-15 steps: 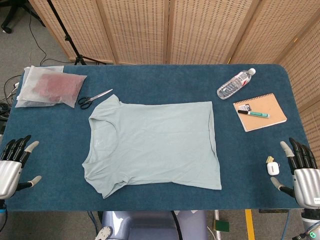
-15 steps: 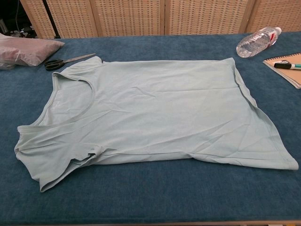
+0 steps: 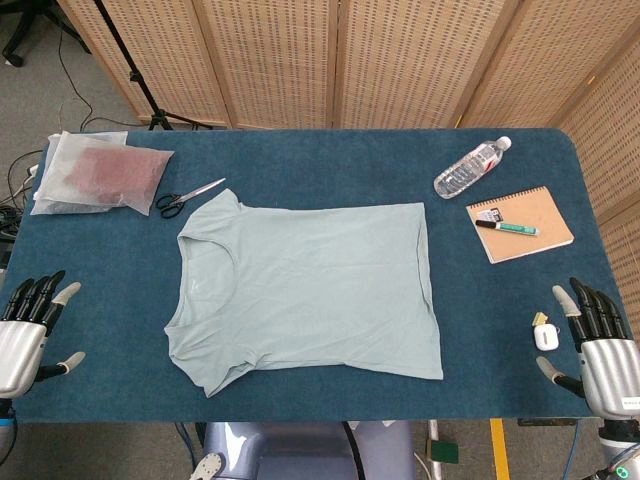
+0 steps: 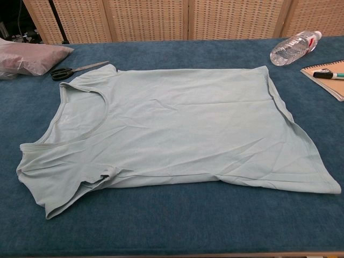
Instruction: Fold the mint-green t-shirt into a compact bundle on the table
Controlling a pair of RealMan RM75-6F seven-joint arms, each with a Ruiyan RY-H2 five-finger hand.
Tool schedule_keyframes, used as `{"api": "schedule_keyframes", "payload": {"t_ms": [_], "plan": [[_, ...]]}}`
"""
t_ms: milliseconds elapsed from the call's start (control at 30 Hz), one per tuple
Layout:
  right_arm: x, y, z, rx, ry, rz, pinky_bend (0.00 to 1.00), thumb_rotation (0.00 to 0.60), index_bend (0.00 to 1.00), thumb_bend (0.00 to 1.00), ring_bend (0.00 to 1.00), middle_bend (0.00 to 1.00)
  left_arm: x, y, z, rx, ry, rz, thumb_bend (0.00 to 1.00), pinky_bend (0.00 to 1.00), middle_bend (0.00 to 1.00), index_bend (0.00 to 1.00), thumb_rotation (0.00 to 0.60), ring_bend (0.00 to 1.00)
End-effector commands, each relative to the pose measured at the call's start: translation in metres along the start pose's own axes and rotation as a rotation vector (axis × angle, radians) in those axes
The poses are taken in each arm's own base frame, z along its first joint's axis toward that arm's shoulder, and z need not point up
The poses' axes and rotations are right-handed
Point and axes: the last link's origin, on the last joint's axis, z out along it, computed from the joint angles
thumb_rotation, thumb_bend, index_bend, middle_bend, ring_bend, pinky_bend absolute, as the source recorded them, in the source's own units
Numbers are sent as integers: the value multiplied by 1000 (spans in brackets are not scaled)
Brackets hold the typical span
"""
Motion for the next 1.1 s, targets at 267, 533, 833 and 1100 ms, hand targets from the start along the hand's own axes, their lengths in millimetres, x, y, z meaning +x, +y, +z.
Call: {"api": "schedule_keyframes", "payload": {"t_ms": [267, 533, 833, 1100], "plan": [[-53, -36, -8, 335, -164, -64, 63, 600, 268, 0, 0, 0, 3, 0, 2, 5, 3, -8, 0, 0, 0, 0, 600, 0], [-91, -54, 3, 379, -225, -74, 62, 600, 377, 111, 0, 0, 3, -3, 6, 24, -1, -10, 0, 0, 0, 0, 600, 0], [-114, -67, 9, 376, -265, -93, 62, 600, 393, 140, 0, 0, 4, -4, 6, 28, -2, -12, 0, 0, 0, 0, 600, 0], [-129, -68, 9, 371, -292, -118, 62, 600, 422, 234, 0, 0, 2, -2, 6, 27, -8, -11, 0, 0, 0, 0, 600, 0]]}}
